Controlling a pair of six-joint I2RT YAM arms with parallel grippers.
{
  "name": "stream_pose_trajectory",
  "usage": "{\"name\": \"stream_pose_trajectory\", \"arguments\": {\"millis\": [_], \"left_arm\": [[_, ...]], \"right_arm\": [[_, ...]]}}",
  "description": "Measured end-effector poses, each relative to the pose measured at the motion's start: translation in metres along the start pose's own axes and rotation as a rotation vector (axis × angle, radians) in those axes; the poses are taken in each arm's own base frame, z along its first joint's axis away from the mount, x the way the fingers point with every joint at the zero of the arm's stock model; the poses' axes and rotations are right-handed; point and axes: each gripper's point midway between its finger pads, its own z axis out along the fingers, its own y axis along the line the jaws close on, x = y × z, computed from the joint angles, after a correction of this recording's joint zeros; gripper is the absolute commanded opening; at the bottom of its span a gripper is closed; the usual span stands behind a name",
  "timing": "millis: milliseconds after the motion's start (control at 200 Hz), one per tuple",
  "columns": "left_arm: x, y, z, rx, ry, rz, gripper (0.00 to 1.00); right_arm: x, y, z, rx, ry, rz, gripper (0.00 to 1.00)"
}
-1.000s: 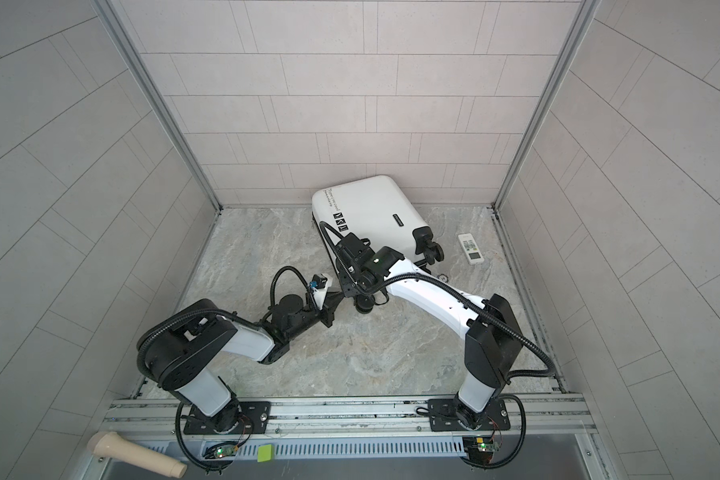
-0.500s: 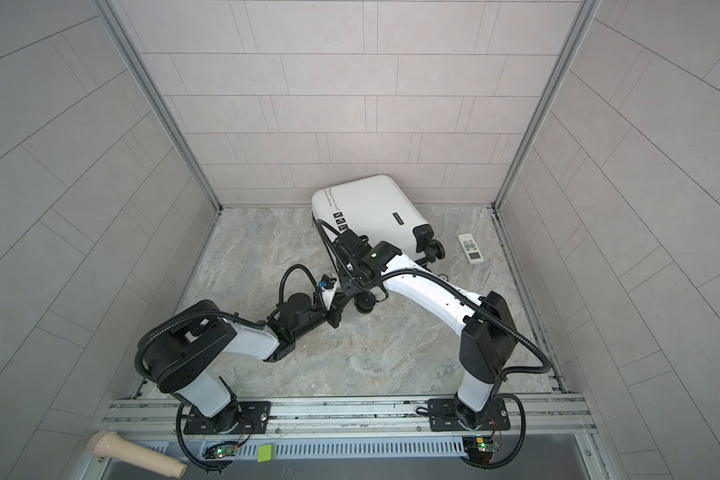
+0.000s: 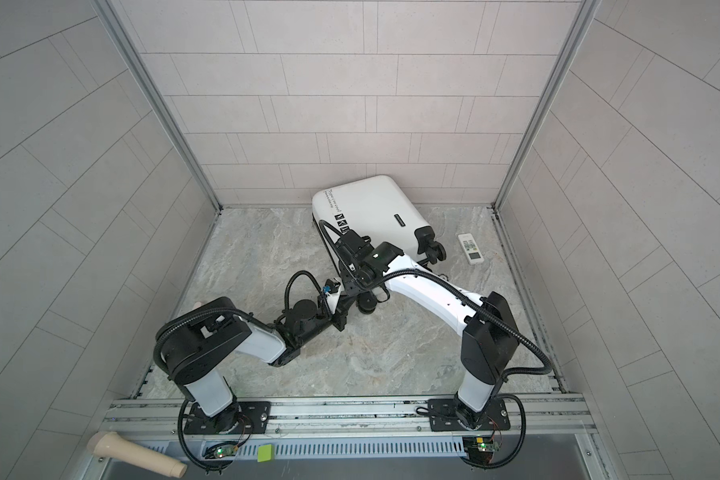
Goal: Pack the luggage
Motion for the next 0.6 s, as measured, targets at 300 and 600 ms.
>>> {"name": "stream_pose_trajectory", "arguments": {"millis": [300, 600], "left_arm": [[-0.001, 0.000, 0.000, -0.007, -0.013, -0.007, 0.00], [0.000, 0.000, 0.000, -0.006, -0.012, -0.014, 0.00]], "right_arm": [[-0.012, -0.019, -0.060, -0.018, -0.150, 0.034, 0.81], [-0.014, -0.168, -0.105, 0.265, -0.256, 0.298, 0.84]]}}
